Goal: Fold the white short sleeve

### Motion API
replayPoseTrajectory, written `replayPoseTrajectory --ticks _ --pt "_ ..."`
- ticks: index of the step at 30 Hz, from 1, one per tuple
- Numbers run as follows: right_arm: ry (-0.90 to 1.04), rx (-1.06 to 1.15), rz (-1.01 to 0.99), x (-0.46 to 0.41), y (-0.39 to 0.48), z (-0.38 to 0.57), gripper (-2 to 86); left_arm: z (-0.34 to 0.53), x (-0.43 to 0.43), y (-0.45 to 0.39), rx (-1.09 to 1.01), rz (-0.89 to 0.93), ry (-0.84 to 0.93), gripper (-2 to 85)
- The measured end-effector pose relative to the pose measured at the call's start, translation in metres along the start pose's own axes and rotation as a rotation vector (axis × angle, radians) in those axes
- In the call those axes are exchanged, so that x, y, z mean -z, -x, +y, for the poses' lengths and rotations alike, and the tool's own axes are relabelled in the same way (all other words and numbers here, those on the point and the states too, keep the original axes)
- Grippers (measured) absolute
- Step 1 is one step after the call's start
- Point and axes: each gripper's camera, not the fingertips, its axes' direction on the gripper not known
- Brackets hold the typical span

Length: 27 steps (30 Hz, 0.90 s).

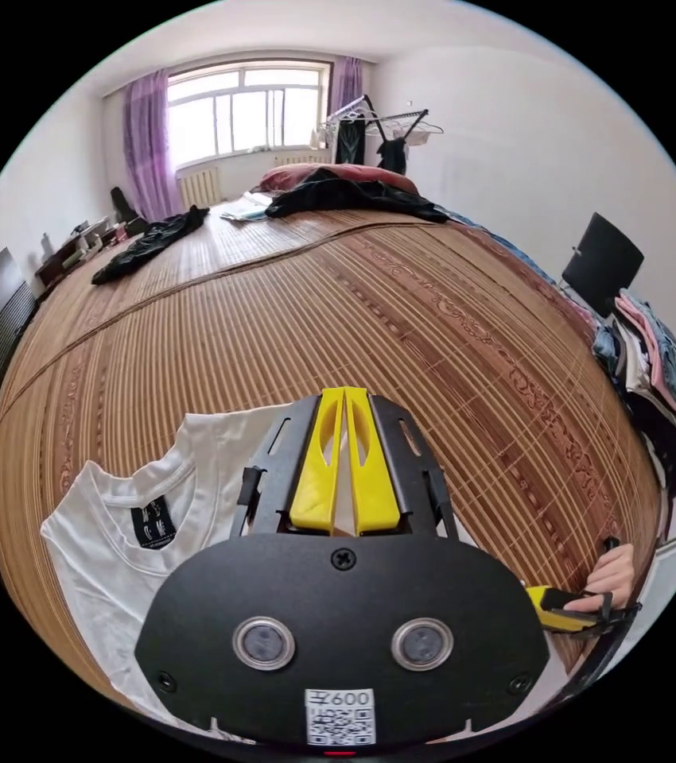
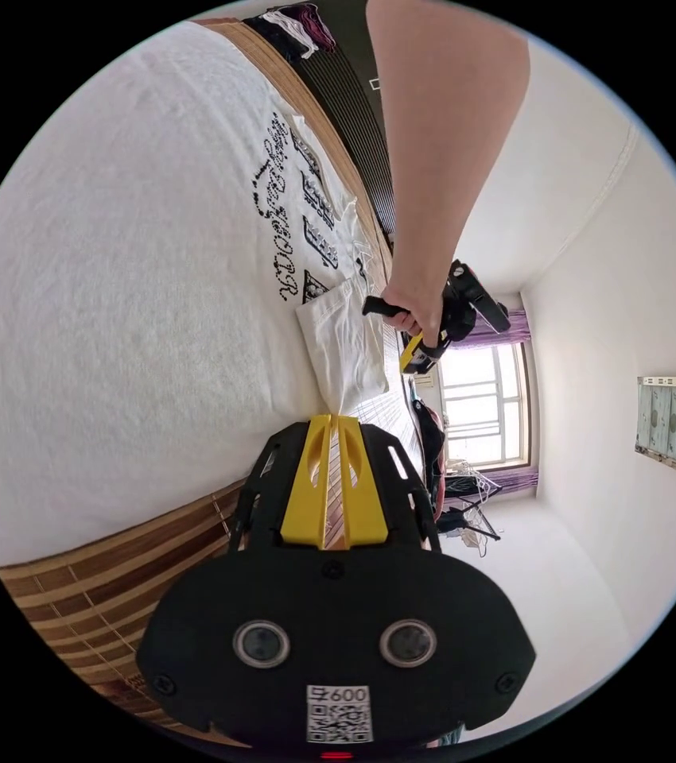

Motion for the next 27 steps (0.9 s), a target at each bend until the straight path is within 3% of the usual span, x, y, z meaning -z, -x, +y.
replayPoseTrajectory --ticks 2,5,10,13,16,18,20,23,27 --pt "0.0 0.001 0.001 0.001 -0.002 0.0 -0.9 -0.008 -0.007 -0.004 -0.063 0.033 0.066 0.5" --pt "0.0 0.003 0.003 0.003 -0.005 0.0 -0.9 -0.009 -0.017 -0.009 -0.097 -0.107 0.094 0.7" --pt "0.003 0.005 -0.001 0.007 -0.009 -0.001 -0.9 -0.007 -0.017 -0.005 -0.135 -0.181 0.103 0.7" --pt "0.001 0.006 0.003 0.009 -0.011 -0.003 -0.9 -0.017 0.007 0.033 0.001 -0.06 0.118 0.6" --pt "0.001 0.004 0.0 0.012 -0.013 -0.006 -0.9 0.0 0.065 0.079 0.26 0.023 -0.127 0.4" --pt "0.001 0.004 0.0 0.013 -0.015 -0.007 -0.9 0.009 0.079 0.093 0.3 0.226 -0.18 0.4" --pt "0.001 0.004 0.001 0.015 -0.016 -0.01 -0.9 0.008 0.076 0.08 0.149 0.447 -0.004 0.3" --pt "0.001 0.005 0.003 0.018 -0.018 -0.013 -0.9 0.035 0.101 0.037 -0.029 0.353 0.134 0.3" --pt "0.0 0.006 0.005 0.021 -0.019 -0.018 -0.9 0.095 0.144 -0.013 -0.262 0.246 0.192 0.2"
